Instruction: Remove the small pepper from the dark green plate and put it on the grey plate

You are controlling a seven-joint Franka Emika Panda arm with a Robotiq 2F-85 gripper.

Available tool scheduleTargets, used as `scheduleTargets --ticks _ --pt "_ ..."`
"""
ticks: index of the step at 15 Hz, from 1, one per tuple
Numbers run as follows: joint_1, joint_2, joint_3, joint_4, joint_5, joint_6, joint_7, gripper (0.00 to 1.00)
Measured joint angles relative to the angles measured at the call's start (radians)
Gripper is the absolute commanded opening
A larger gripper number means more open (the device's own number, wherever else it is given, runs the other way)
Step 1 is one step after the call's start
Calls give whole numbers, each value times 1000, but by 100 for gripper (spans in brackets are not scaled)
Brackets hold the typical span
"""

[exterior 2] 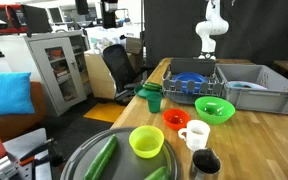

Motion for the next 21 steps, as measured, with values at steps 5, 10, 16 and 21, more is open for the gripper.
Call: scheduleTargets --ticks 5,10,16,21 --pt "0 5 44 0 1 23 2 100" --pt "63 62 172 -8 1 189 -15 100" --pt "131 151 218 -1 2 226 -90 100" --pt "130 149 214 2 2 226 -97 100"
